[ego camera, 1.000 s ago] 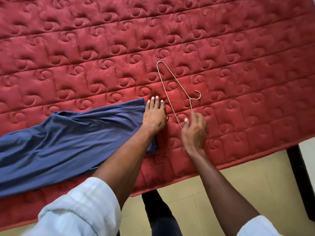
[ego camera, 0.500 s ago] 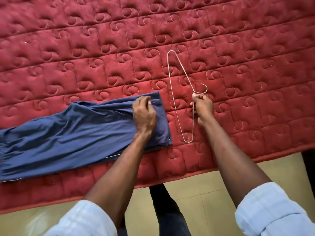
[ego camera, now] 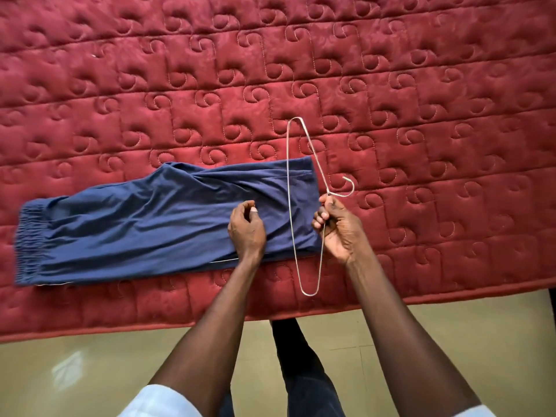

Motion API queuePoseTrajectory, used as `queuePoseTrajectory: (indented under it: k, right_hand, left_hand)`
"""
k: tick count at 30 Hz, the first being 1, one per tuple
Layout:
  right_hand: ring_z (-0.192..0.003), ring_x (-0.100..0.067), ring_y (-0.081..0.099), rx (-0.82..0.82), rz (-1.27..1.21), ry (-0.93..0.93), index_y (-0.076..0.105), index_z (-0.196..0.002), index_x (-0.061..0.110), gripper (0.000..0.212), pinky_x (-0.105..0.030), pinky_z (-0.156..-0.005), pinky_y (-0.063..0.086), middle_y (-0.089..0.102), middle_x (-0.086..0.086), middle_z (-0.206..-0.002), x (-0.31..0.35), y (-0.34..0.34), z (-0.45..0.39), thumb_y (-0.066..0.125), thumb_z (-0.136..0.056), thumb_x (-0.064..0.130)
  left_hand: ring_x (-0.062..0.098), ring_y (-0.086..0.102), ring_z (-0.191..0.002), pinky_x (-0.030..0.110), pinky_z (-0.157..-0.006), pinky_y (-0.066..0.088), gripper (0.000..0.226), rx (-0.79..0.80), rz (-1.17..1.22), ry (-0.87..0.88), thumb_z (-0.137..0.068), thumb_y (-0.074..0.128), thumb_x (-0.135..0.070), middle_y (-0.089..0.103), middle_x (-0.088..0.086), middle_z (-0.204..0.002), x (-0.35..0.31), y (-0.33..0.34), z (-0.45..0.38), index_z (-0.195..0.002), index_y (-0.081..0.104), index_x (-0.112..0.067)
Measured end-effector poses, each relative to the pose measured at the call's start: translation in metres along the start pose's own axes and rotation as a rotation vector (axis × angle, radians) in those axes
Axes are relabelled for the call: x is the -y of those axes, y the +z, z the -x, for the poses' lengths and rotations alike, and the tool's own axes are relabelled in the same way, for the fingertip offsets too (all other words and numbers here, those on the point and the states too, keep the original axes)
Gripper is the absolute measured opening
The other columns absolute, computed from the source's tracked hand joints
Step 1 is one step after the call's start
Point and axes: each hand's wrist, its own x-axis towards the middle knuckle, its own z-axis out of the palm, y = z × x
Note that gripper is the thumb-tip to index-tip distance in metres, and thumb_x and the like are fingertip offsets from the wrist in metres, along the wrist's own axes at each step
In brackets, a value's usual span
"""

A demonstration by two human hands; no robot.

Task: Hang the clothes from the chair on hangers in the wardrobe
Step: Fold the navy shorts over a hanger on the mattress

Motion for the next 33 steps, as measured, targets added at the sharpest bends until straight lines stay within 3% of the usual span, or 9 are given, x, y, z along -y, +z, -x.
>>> queuePoseTrajectory:
  k: [4, 7, 9, 11, 15, 21, 23, 27, 33]
  right_hand:
    - [-0.044, -0.003, 0.048, -0.174, 0.405, -0.06, 0.057, -0.085, 0.012, 0.023, -0.017, -0.046, 0.045, 0.057, 0.0, -0.058, -0.019, -0.002, -0.014, 0.043, -0.102, 0.007]
    - [-0.045, -0.004, 0.049, -0.296, 0.604, -0.132, 0.06, -0.077, 0.015, 0.022, -0.02, -0.047, 0.046, 0.058, -0.003, -0.064, -0.017, -0.008, -0.025, 0.055, -0.098, 0.012]
    - [-0.048, -0.009, 0.052, -0.372, 0.738, -0.157, 0.062, -0.068, 0.017, 0.023, -0.029, -0.054, 0.046, 0.061, 0.0, -0.059, -0.013, -0.015, -0.031, 0.064, -0.091, 0.018]
    - [-0.043, -0.009, 0.057, -0.406, 0.701, -0.111, 0.06, -0.069, 0.012, 0.023, -0.028, -0.049, 0.048, 0.063, 0.001, -0.051, -0.008, -0.02, -0.032, 0.064, -0.091, 0.016]
    - [-0.038, -0.013, 0.057, -0.423, 0.632, -0.093, 0.049, -0.076, 0.017, 0.022, -0.025, -0.042, 0.049, 0.061, -0.006, -0.054, 0.002, -0.018, -0.029, 0.065, -0.091, 0.016]
    - [-0.064, -0.042, 0.066, -0.469, 0.797, -0.125, 0.059, -0.062, 0.027, 0.034, -0.056, -0.058, 0.055, 0.067, -0.011, -0.061, -0.012, -0.067, -0.075, 0.076, -0.045, 0.052]
    - [-0.059, -0.037, 0.065, -0.465, 0.774, -0.129, 0.055, -0.059, 0.019, 0.037, -0.052, -0.056, 0.054, 0.066, -0.01, -0.059, -0.003, -0.055, -0.061, 0.081, -0.05, 0.044]
    - [-0.051, -0.016, 0.055, -0.426, 0.673, -0.144, 0.044, -0.064, 0.018, 0.038, -0.029, -0.048, 0.049, 0.056, -0.006, -0.06, 0.009, -0.031, -0.031, 0.079, -0.077, 0.01]
    - [-0.049, -0.006, 0.062, -0.328, 0.519, -0.118, 0.044, -0.072, 0.017, 0.033, -0.02, -0.043, 0.047, 0.063, -0.003, -0.059, 0.007, -0.037, -0.029, 0.068, -0.085, -0.002]
  left_hand:
    - [0.028, 0.061, -0.1, 0.03, -0.089, 0.042, 0.018, -0.033, 0.003, 0.0, -0.09, 0.057, -0.006, 0.069, 0.011, -0.105, -0.007, -0.004, 0.0, -0.103, 0.069, -0.006]
    - [0.027, 0.059, -0.091, 0.029, -0.084, 0.041, 0.014, -0.052, 0.002, 0.174, -0.088, 0.056, -0.008, 0.066, 0.012, -0.095, -0.028, 0.0, 0.01, -0.096, 0.067, -0.005]
    - [0.026, 0.06, -0.083, 0.033, -0.079, 0.043, 0.011, 0.081, -0.022, 0.276, -0.087, 0.056, -0.011, 0.067, 0.01, -0.087, -0.044, 0.01, 0.02, -0.089, 0.066, -0.008]
    - [0.029, 0.063, -0.083, 0.037, -0.075, 0.043, 0.008, 0.265, -0.1, 0.3, -0.089, 0.058, -0.012, 0.069, 0.012, -0.087, -0.059, 0.025, 0.031, -0.088, 0.064, -0.008]
    - [0.039, 0.058, -0.107, 0.044, -0.087, 0.042, 0.026, 0.432, -0.502, 0.276, -0.091, 0.056, -0.02, 0.061, 0.019, -0.116, -0.08, 0.049, 0.045, -0.111, 0.055, -0.004]
    - [0.034, 0.063, -0.108, 0.04, -0.084, 0.053, 0.057, 0.412, -0.746, 0.196, -0.086, 0.069, -0.033, 0.045, 0.016, -0.13, -0.083, 0.073, 0.046, -0.127, 0.041, -0.004]
    - [0.033, 0.064, -0.109, 0.039, -0.085, 0.054, 0.058, 0.422, -0.784, 0.171, -0.088, 0.068, -0.03, 0.044, 0.016, -0.131, -0.085, 0.077, 0.044, -0.13, 0.04, -0.001]
    - [0.035, 0.063, -0.112, 0.039, -0.087, 0.054, 0.057, 0.496, -0.832, 0.159, -0.092, 0.059, -0.019, 0.042, 0.022, -0.133, -0.093, 0.08, 0.046, -0.135, 0.038, 0.011]
    - [0.037, 0.062, -0.113, 0.039, -0.09, 0.051, 0.046, 0.575, -0.789, 0.126, -0.092, 0.056, -0.014, 0.047, 0.022, -0.131, -0.096, 0.07, 0.041, -0.132, 0.046, 0.008]
